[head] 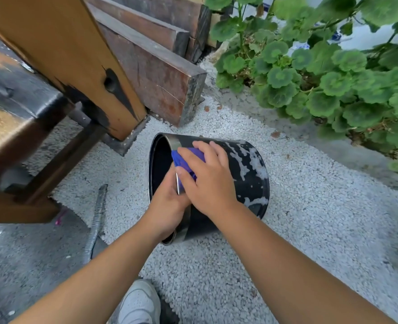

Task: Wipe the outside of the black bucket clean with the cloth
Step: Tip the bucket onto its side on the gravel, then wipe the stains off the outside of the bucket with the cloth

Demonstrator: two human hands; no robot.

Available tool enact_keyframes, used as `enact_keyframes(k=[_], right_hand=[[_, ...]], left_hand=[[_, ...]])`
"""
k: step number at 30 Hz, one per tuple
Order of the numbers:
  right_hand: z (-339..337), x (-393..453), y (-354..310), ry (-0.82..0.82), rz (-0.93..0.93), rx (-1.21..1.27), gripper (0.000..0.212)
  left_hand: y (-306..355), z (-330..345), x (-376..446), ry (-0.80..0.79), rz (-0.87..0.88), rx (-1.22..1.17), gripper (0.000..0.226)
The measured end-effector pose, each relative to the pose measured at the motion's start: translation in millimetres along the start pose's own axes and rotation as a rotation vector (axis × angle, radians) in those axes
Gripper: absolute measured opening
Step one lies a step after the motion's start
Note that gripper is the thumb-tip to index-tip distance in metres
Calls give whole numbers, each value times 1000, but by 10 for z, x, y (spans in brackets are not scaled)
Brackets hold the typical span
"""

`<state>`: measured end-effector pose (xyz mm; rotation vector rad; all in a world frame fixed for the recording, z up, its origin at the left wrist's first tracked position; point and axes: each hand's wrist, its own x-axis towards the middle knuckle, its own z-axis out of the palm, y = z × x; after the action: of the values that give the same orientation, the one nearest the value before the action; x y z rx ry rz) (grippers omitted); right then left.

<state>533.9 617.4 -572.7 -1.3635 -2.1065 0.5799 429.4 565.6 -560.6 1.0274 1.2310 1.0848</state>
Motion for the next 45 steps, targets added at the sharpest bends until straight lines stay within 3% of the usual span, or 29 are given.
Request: enact_keyframes(k=[7,14,17,24,28,31,34,36,39,43,45], right_hand=[[78,-111,338,213,-7,-33,32],[120,-398,659,126,203,-119,33],[162,-473,813,140,210,-177,34],[-59,-415,1313,19,264,-375,31],[-150,-422,1584,-74,365,-441,35],[-210,-447,1726,-115,455,-492,35],[-355,-658,2013,-213,674,-514,23],[-402,-843,2189,-116,876,-373,20],[-362,-749,2132,195,1043,-6,17],[-402,-148,1670,454,1019,433,23],[-482,144,1444,513,975,818,19]], left_hand=[[17,-68,-13,-104,-9,116,83],[-50,-149,-161,-29,-92,89,79],[-116,-160,-167,41,-61,93,79],[-162,-159,-157,29,-20,147,77],[-148,-138,-123,21,-4,252,84],[-161,-53,-82,50,78,513,94],[-216,26,-60,104,180,622,93],[-241,25,-65,139,151,582,91],[-270,-29,-91,159,134,602,89],[-279,-68,-83,208,187,629,91],[-280,-90,-57,243,207,661,88]])
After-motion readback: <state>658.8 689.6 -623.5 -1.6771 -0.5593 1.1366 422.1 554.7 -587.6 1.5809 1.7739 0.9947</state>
